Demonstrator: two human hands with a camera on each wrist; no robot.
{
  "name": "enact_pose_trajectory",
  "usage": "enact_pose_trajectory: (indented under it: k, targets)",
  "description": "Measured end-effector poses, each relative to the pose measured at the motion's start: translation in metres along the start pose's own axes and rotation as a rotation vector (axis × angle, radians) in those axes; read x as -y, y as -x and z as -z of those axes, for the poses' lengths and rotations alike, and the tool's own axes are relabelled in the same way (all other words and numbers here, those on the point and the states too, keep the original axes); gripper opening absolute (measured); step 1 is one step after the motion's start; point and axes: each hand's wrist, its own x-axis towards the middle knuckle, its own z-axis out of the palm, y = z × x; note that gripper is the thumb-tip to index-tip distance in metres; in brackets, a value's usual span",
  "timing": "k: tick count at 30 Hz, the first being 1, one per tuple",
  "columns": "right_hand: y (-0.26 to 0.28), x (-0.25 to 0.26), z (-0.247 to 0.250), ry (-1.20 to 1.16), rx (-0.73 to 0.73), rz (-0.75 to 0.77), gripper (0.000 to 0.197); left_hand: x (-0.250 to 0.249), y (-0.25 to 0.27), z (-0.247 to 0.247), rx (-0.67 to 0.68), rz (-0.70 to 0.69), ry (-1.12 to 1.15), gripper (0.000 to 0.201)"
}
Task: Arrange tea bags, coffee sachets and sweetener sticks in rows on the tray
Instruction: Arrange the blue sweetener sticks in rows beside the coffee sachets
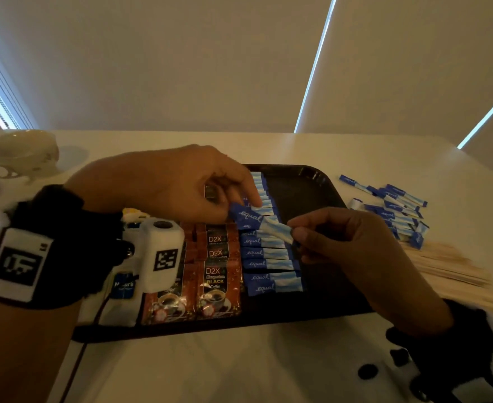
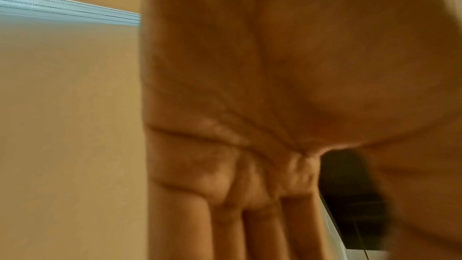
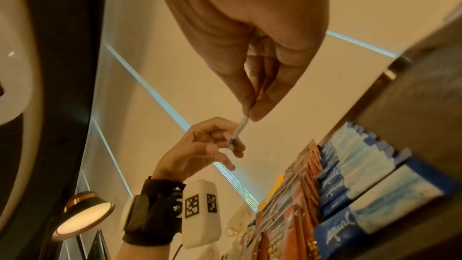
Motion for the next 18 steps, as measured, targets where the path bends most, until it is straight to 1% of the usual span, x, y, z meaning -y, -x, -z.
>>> enact_pose_trajectory:
  k: [1,2,3,5,8,9,11,13,14,16,18]
  targets:
    - [0.002,-0.001,0.0,0.022,-0.021,0.031,0.011,-0.002,0.001,-0.002,0.052,0.009,-0.011,0.039]
    - [0.005,-0.001,0.001,0.038,-0.031,0.05,0.012,-0.005,0.0,-0.006,0.078,0.012,-0.037,0.037]
    - [0.007,-0.001,0.001,0.058,-0.036,0.068,0.013,-0.008,-0.003,-0.01,0.077,0.009,-0.078,0.03]
    - [0.011,-0.002,0.003,0.122,-0.05,0.107,0.014,-0.011,-0.01,-0.016,0.032,0.008,-0.143,0.017]
    - [0.015,-0.007,0.01,0.26,-0.039,0.115,0.014,-0.011,-0.012,-0.017,0.026,0.042,-0.179,0.008]
    - [0.015,-0.009,0.013,0.33,0.0,0.085,0.015,-0.01,-0.01,-0.014,0.011,0.059,-0.195,0.008]
    - [0.016,-0.016,0.018,0.429,0.12,-0.03,0.017,-0.008,-0.002,-0.006,-0.082,0.075,-0.205,0.012]
    - [0.016,-0.023,0.021,0.451,0.221,-0.143,0.018,-0.007,0.008,0.005,-0.18,0.068,-0.194,0.023]
    - [0.016,-0.026,0.021,0.449,0.255,-0.188,0.019,-0.008,0.013,0.01,-0.207,0.066,-0.181,0.028]
    - [0.014,-0.03,0.02,0.444,0.289,-0.256,0.022,-0.009,0.02,0.017,-0.233,0.051,-0.155,0.03]
    - [0.011,-0.031,0.017,0.473,0.298,-0.283,0.025,-0.009,0.027,0.022,-0.237,0.031,-0.154,0.038]
